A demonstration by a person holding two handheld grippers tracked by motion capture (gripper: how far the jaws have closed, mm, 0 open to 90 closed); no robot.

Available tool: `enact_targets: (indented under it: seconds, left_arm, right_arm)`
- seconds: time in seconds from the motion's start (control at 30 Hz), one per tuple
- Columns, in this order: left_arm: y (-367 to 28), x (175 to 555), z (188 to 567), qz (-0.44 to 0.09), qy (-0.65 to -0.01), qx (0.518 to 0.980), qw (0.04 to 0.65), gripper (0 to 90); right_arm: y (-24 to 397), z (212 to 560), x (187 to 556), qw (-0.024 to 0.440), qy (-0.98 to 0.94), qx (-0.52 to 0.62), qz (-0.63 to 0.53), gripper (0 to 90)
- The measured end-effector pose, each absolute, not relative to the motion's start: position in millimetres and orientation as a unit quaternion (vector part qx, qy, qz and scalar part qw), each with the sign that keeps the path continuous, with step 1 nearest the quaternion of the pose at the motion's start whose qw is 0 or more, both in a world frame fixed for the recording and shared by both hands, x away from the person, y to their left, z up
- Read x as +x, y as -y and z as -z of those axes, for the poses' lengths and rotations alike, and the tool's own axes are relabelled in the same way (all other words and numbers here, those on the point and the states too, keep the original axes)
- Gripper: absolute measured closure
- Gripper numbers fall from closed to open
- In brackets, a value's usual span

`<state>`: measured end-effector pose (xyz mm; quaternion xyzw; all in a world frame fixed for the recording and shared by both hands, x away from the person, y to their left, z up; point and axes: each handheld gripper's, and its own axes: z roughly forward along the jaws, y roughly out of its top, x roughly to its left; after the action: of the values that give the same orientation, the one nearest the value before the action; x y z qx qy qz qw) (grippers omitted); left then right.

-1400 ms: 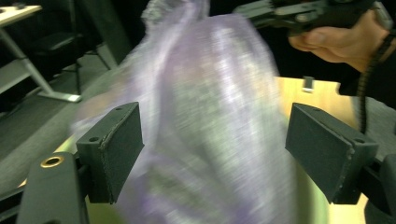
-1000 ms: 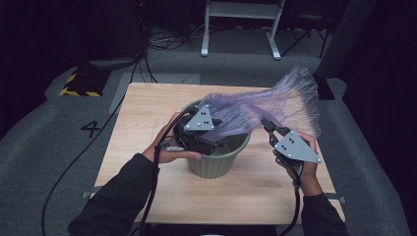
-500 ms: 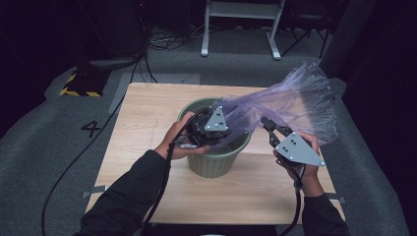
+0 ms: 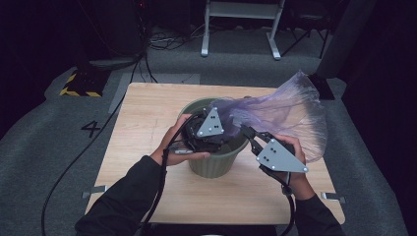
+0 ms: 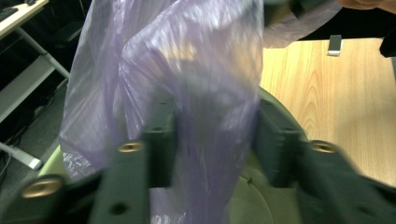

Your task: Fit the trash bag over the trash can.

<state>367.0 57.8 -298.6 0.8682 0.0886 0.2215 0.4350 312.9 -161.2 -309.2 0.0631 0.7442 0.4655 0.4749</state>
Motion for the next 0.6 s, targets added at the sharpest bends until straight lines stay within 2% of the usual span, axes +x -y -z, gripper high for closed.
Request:
enact_targets:
  seconds: [0.07,0.1,0.13,0.17,0.3,0.33,0.37,0.4,0.5,0.6]
  left_arm:
    - [-59,366,300,-0.238,-0.085,0.868,0.428,78.4]
    - [-59,366,300,-0.238,-0.085,0.868,0.428,83.3]
    - [-61,366,300,-0.240,-0.082,0.869,0.425,83.3]
    - [-62,366,301,-0.242,-0.080,0.869,0.424,88.7]
    - [-70,366,303,-0.243,-0.081,0.870,0.420,89.4]
    - [-72,366,303,-0.244,-0.083,0.870,0.420,89.4]
    - [-78,366,304,-0.243,-0.089,0.869,0.422,89.5]
    - [-78,366,304,-0.243,-0.089,0.869,0.422,89.4]
    - [-87,367,307,-0.243,-0.096,0.869,0.420,89.4]
    - [-96,367,310,-0.243,-0.105,0.868,0.420,89.4]
  right_arm:
    - [158,310,311,0.470,-0.748,0.060,-0.465,86.5]
    - [158,310,311,0.470,-0.748,0.060,-0.465,86.5]
    - [158,311,310,0.468,-0.749,0.060,-0.466,84.6]
    - [160,311,307,0.463,-0.747,0.063,-0.473,80.5]
    - [171,312,303,0.453,-0.740,0.085,-0.490,63.8]
    - [171,312,303,0.453,-0.740,0.085,-0.490,63.8]
    - [179,312,300,0.452,-0.736,0.101,-0.493,53.0]
    - [179,312,300,0.452,-0.736,0.101,-0.493,53.0]
    - [202,315,292,0.440,-0.729,0.135,-0.506,41.4]
    - [220,317,283,0.453,-0.721,0.169,-0.497,36.1]
